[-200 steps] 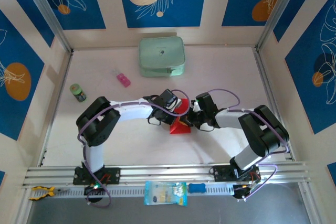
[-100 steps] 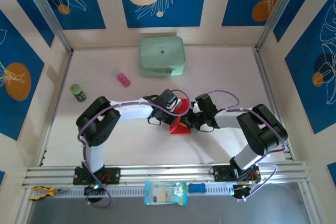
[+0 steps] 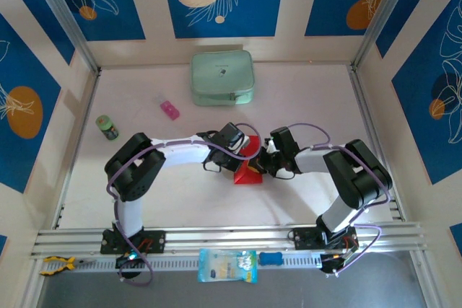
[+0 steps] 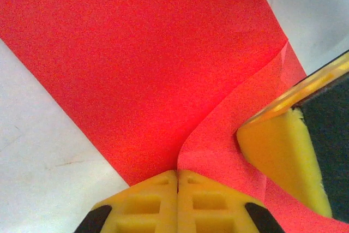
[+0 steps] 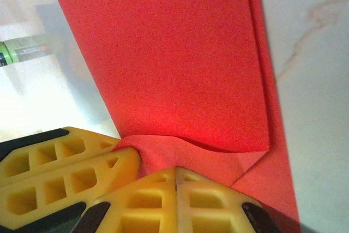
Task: Fold a paper plane with a square sheet of paper (pick it up from the middle)
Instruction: Fold the triangle a second time at the center of the table.
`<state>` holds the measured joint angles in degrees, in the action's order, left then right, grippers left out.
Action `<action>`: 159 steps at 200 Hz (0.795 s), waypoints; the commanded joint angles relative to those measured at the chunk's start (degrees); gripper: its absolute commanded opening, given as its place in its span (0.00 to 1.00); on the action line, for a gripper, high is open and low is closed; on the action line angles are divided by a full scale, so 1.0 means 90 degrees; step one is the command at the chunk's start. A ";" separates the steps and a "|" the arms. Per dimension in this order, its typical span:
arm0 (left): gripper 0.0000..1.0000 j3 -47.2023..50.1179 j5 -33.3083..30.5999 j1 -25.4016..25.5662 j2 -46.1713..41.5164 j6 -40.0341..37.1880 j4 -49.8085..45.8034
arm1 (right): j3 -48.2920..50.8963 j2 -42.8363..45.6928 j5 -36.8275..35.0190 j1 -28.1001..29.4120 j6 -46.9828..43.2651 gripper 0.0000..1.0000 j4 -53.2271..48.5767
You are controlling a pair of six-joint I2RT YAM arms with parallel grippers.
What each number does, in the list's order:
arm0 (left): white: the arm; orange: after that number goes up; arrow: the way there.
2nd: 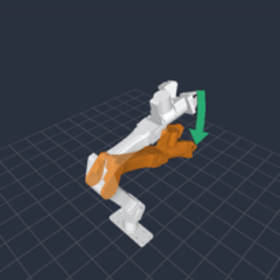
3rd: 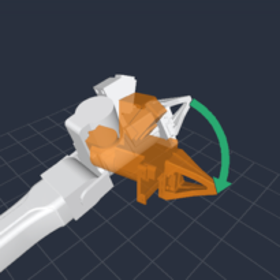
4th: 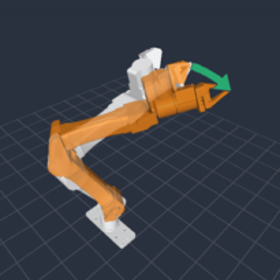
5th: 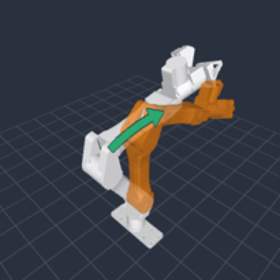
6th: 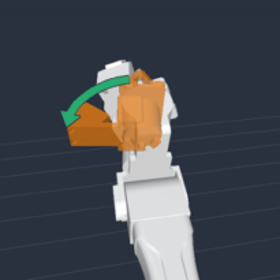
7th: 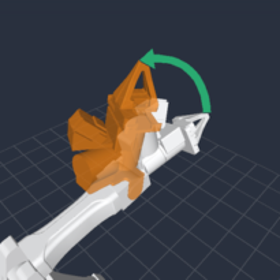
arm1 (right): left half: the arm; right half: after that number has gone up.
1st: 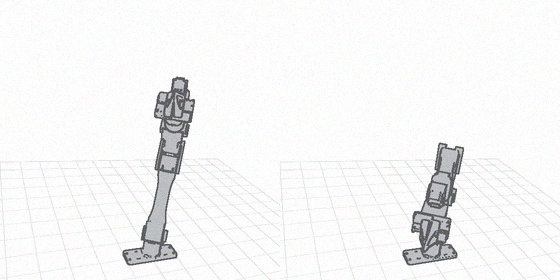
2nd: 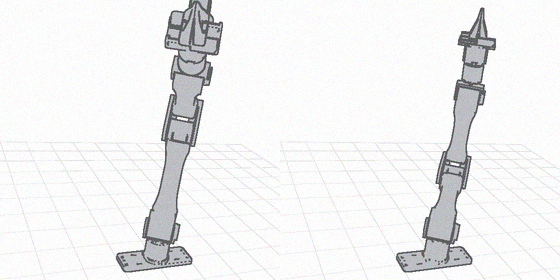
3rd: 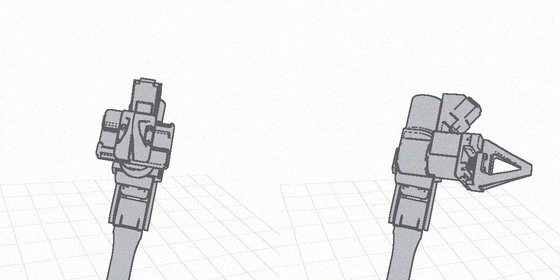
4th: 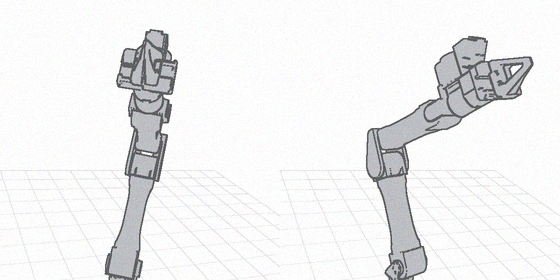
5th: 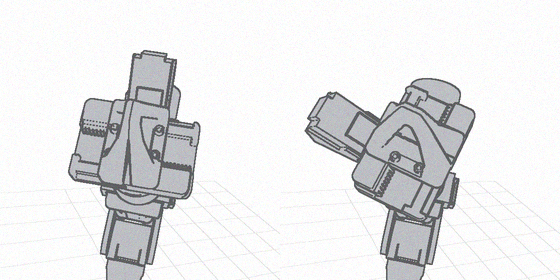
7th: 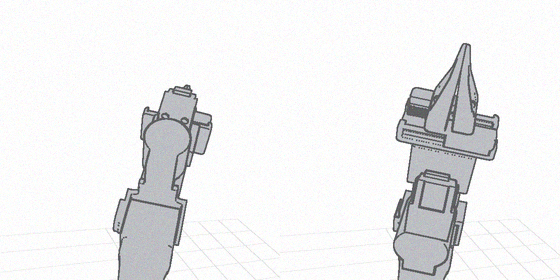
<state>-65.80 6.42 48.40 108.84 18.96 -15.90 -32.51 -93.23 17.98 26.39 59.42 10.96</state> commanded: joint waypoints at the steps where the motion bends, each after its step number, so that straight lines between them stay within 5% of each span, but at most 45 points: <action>1: 0.02 0.0180 -0.0010 -0.0058 0.0183 -0.0058 -0.0491 | 0.0246 -0.0101 -0.0236 -0.0012 -0.0131 0.00 -0.0406; 38: 0.07 -0.0199 0.0098 -0.0058 0.0034 0.0091 -0.0834 | 0.0218 -0.0007 -0.0355 -0.0032 -0.0269 0.00 -0.0662; 81: 0.34 -0.0327 -0.0029 -0.0084 -0.0436 0.0483 -0.1099 | 0.0185 -0.0032 -0.0341 -0.0050 -0.0316 0.00 -0.0691; 102: 0.37 -0.0200 -0.0004 -0.0090 -0.0840 0.0751 -0.1068 | 0.0200 -0.0004 -0.0367 -0.0074 -0.0305 0.00 -0.0719; 122: 0.33 0.0020 0.0412 -0.0093 -0.1191 0.0990 -0.0763 | 0.0197 -0.0032 -0.0320 -0.0081 -0.0297 0.00 -0.0672; 159: 0.07 0.0361 0.1803 -0.0075 -0.1135 0.1387 0.0118 | 0.0209 0.0017 -0.0311 -0.0097 -0.0340 0.00 -0.0755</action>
<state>-64.55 12.56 48.38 97.30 27.97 -19.88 -32.12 -92.82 17.52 26.11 57.28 10.74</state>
